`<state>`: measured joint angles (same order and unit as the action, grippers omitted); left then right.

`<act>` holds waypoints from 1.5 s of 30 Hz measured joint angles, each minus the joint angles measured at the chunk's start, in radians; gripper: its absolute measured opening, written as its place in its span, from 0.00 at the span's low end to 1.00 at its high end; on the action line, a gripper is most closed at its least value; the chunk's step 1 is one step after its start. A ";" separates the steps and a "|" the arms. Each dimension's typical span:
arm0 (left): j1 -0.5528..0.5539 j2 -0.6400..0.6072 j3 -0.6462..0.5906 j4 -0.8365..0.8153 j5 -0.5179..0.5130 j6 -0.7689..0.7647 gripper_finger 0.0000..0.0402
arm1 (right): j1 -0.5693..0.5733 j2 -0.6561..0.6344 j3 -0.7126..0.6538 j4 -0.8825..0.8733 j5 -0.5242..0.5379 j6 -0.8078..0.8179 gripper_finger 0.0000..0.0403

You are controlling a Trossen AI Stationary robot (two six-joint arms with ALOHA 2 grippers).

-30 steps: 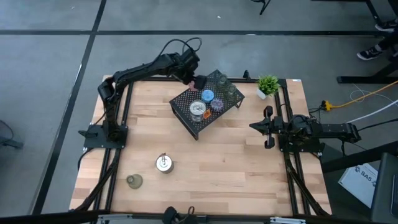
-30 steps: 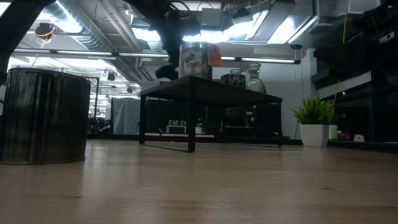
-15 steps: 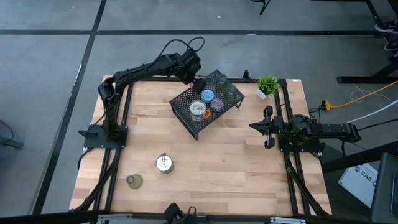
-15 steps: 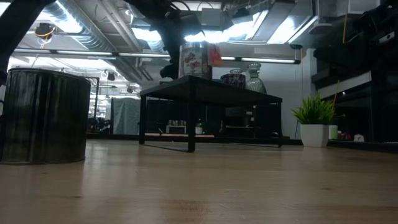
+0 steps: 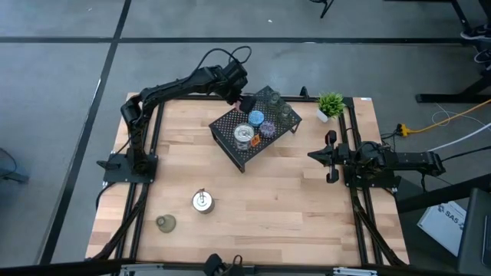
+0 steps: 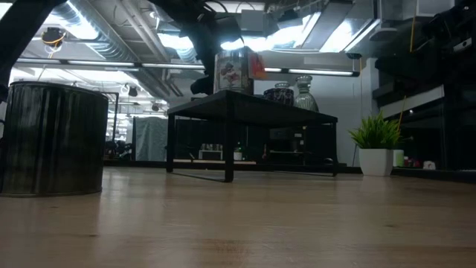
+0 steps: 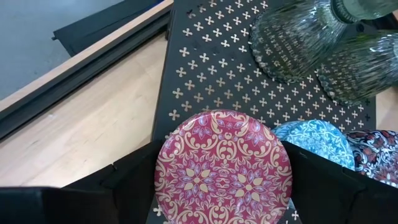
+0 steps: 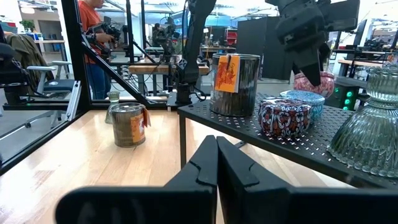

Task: Pick & Place candle stick holders
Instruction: Put the pink small scented candle on the shelf aligned with the light blue small scented candles, then put the green glass candle holder on the shelf aligned with the green glass candle holders

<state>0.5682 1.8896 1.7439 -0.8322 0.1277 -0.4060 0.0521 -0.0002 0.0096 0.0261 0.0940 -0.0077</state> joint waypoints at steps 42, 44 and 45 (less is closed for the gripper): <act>-0.011 0.000 0.006 0.006 0.004 0.029 0.82 | 0.000 0.000 0.000 0.000 0.000 0.000 0.00; -0.008 0.000 0.018 0.006 0.005 0.034 0.82 | 0.000 0.000 0.000 0.000 0.000 0.000 0.00; -0.005 -0.001 0.024 0.007 0.005 0.034 0.82 | 0.000 0.000 0.000 0.000 0.000 0.000 0.00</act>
<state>0.5629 1.8891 1.7677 -0.8255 0.1329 -0.3720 0.0519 -0.0002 0.0096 0.0261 0.0942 -0.0077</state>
